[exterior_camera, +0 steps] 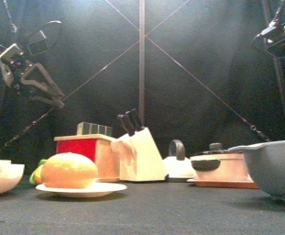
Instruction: Grab white sushi roll
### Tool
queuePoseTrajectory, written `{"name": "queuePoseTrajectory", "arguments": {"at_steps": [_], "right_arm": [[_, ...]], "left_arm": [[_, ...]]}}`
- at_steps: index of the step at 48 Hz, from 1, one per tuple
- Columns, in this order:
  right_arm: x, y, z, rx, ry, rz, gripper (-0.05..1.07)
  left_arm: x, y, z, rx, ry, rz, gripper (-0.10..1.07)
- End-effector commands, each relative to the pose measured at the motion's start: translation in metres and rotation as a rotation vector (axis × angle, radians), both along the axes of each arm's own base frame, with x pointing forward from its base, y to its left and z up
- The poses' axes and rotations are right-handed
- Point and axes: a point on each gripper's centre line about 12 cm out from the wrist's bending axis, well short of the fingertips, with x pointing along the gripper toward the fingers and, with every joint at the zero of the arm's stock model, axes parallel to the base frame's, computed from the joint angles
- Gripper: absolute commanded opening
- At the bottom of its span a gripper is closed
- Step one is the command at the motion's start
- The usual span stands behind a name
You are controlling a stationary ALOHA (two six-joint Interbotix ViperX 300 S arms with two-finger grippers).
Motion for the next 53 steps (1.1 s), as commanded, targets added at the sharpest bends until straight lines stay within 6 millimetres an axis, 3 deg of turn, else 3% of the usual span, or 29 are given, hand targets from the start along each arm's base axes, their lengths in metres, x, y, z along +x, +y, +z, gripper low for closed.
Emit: {"name": "queuePoseTrajectory", "arguments": {"at_steps": [1, 19, 27, 37, 53], "right_arm": [[0.003, -0.001, 0.014, 0.004, -0.049, 0.016, 0.76], [0.015, -0.009, 0.022, -0.084, -0.129, 0.088, 0.76], [0.021, -0.014, 0.023, -0.108, -0.155, 0.12, 0.76], [0.033, -0.006, 0.024, 0.043, -0.165, 0.104, 0.76], [0.042, 0.005, 0.033, 0.177, -0.167, 0.039, 0.78]], "left_arm": [[0.003, 0.0, 0.005, 0.0, -0.015, -0.001, 0.87], [0.003, -0.001, 0.004, 0.027, -0.005, -0.02, 0.87], [0.006, -0.014, 0.004, 0.102, 0.012, -0.116, 0.87], [0.008, -0.028, 0.004, 0.137, 0.015, -0.197, 0.87], [0.007, -0.028, 0.002, 0.134, 0.022, -0.196, 0.87]]}}
